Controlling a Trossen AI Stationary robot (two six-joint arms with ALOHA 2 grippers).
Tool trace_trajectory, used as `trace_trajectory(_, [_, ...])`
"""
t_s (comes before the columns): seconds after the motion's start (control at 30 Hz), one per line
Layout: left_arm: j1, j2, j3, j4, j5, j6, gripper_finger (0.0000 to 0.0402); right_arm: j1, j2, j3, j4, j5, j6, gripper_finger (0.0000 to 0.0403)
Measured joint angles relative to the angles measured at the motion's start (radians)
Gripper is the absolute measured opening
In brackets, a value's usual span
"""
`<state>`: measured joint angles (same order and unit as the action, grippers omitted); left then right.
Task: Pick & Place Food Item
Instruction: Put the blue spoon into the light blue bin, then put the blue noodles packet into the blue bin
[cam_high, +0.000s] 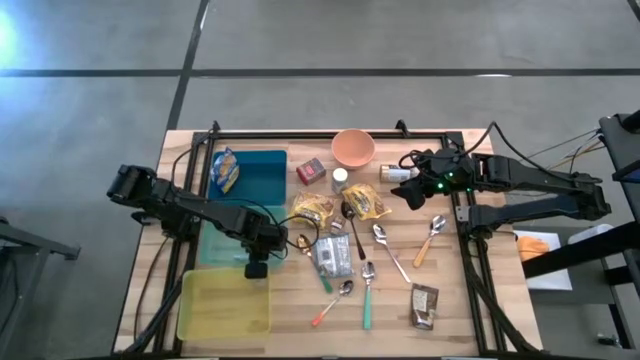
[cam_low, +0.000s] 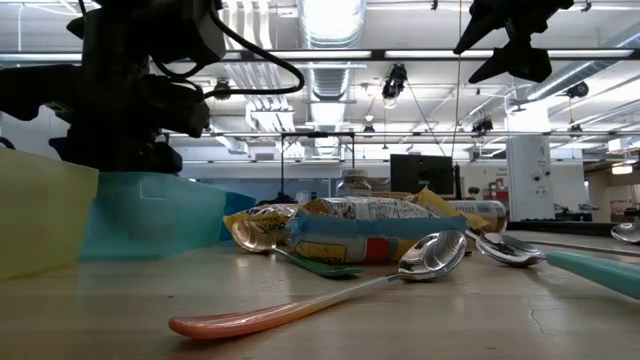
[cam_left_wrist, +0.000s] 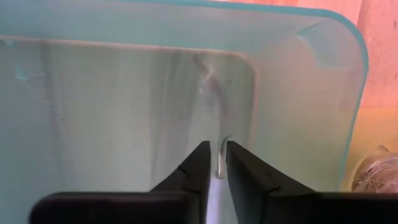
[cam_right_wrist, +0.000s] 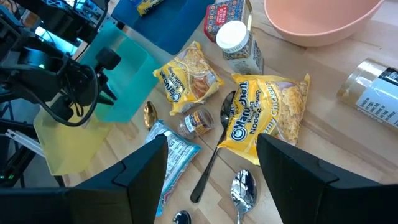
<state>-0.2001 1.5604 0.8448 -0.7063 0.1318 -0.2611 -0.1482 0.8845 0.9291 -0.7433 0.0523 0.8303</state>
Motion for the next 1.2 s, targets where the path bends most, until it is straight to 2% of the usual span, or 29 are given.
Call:
trace_trajectory(0.23, [0.001,0.0,0.0,0.0,-0.005,-0.007,0.0122,0.0,0.0,0.0,0.0,0.0,0.0,0.0241])
trace_trajectory(0.47, [0.016,0.0,0.024,-0.044,-0.012,-0.05,0.0159,0.0,0.0,0.0,0.0,-0.001,0.0,0.0241])
trace_trajectory(0.63, [0.02,-0.001,0.07,-0.118,-0.069,-0.092,0.0164,0.0,0.0,0.0,0.0,-0.001,0.001,0.0241])
trace_trajectory(0.9, [0.019,-0.003,0.174,-0.167,-0.094,-0.239,0.0164,0.0,0.014,0.0,-0.003,-0.004,0.03,0.0241])
trace_trajectory(1.03, [0.013,-0.004,0.251,-0.224,-0.159,-0.279,0.0164,0.0,0.017,0.0,-0.004,-0.003,0.028,0.0241])
trace_trajectory(1.2, [-0.023,-0.002,0.358,-0.203,-0.286,-0.289,0.0164,0.0,0.023,0.0,-0.007,-0.003,0.027,0.0241])
